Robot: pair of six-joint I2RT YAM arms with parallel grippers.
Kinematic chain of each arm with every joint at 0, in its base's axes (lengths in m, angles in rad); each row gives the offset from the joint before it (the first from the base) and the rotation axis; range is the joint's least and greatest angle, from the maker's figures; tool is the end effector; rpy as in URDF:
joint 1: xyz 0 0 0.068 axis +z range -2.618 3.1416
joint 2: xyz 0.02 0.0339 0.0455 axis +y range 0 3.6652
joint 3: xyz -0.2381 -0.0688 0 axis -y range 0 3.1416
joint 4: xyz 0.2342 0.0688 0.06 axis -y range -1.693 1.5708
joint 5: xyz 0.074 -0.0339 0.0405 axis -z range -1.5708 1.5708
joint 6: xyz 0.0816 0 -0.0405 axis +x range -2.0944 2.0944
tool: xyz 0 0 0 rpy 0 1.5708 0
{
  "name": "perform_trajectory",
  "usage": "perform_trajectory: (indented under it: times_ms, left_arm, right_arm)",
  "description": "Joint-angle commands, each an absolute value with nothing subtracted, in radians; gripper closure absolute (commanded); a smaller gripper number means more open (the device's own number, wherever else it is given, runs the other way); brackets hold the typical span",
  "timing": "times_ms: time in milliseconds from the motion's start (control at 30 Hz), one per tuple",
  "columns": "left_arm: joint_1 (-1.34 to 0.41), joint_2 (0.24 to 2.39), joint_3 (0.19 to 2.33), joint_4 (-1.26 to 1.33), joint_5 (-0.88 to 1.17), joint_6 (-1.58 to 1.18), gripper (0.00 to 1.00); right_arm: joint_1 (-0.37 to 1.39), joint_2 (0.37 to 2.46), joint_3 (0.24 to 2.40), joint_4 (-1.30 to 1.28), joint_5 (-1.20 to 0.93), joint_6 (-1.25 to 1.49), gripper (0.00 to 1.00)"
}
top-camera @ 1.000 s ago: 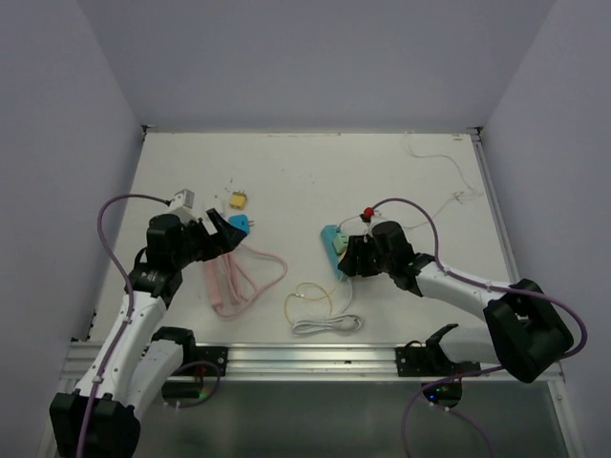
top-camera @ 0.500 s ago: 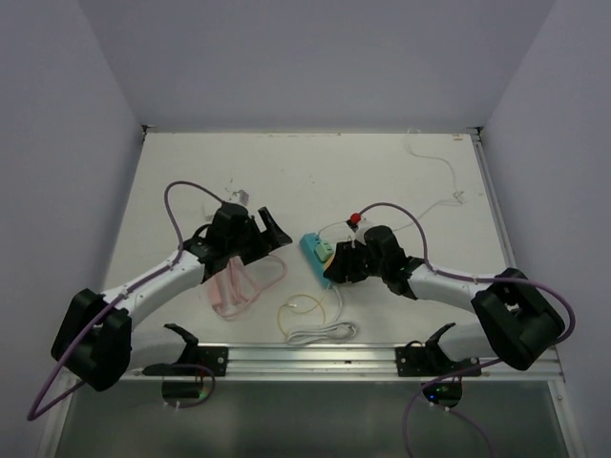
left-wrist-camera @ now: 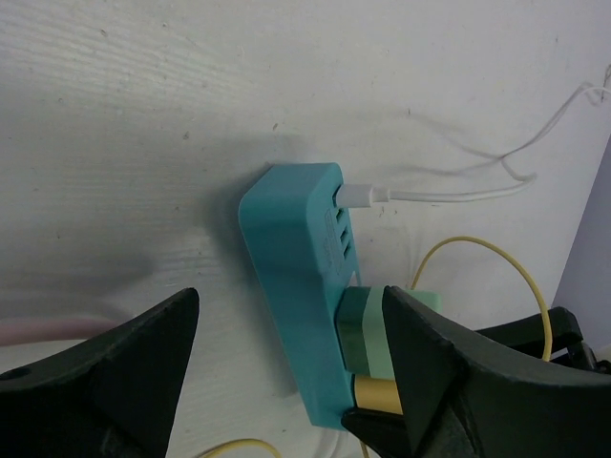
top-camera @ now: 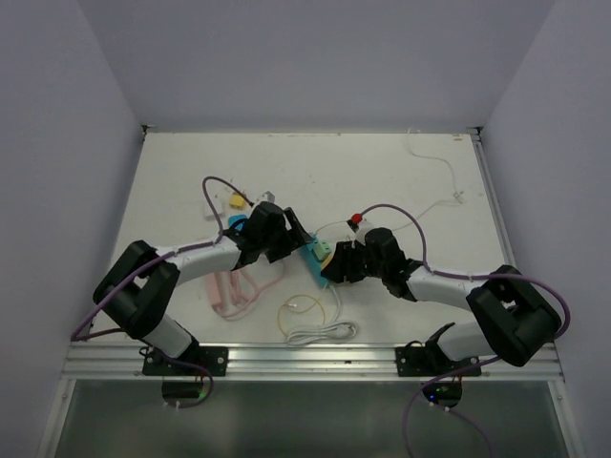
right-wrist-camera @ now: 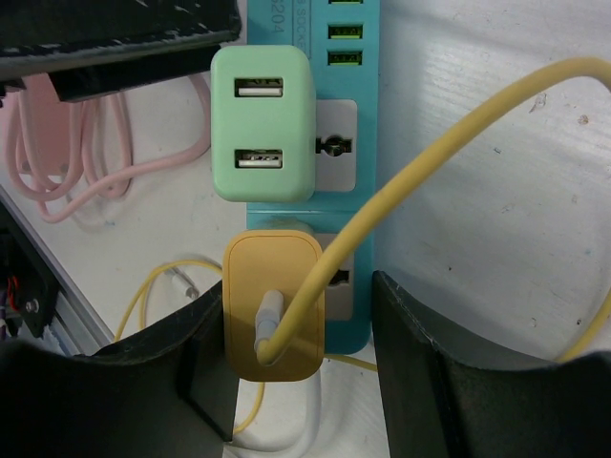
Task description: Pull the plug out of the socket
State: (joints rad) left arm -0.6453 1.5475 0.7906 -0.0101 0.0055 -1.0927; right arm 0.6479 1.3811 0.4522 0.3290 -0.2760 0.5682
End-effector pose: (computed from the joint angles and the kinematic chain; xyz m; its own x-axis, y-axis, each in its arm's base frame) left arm 0.2697 -0.2036 0.1264 -0.7919 -0.5152 -0.3279 -0.2141 0.7371 -0.6410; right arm 0.2172 0.1923 0.1096 -0.7884 0.0526 -0.6129 -0.3984 0.7156 0.5738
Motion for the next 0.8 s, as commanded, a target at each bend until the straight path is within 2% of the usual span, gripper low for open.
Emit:
perform_trajectory:
  times_ms: [0,300,367,467,533,567,667,733,767]
  left_arm:
    - [-0.664,1.589,0.825,0.092,-0.04,-1.132,0.2]
    - [-0.676,1.674,0.827,0.17,-0.044,-1.166,0.32]
    - [-0.68,1.678,0.821,0.189,-0.049,-1.177,0.4]
    - [-0.68,1.69,0.822,0.199,-0.049,-1.183,0.47]
    - [-0.681,1.695,0.822,0.204,-0.052,-1.187,0.54]
    - [-0.681,1.695,0.822,0.209,-0.052,-1.189,0.64]
    - [-0.683,1.686,0.81,0.218,-0.055,-1.196,0.78]
    - [-0.684,1.669,0.798,0.218,-0.057,-1.197,0.85]
    - [-0.686,1.651,0.792,0.215,-0.061,-1.198,0.95]
  right_arm:
    - [0.655,1.382,0.445,0.405,-0.307,0.589,1.0]
    - [0.655,1.387,0.431,0.428,-0.311,0.6,1.0]
    - [0.655,1.385,0.428,0.429,-0.311,0.603,1.0]
    - [0.655,1.387,0.426,0.434,-0.314,0.604,1.0]
    - [0.655,1.385,0.426,0.436,-0.314,0.606,1.0]
    - [0.655,1.385,0.428,0.434,-0.316,0.604,1.0]
    - [0.655,1.37,0.433,0.42,-0.318,0.606,0.96]
    - [0.657,1.352,0.442,0.381,-0.318,0.6,0.9]
    - [0.655,1.329,0.446,0.347,-0.314,0.6,0.86]
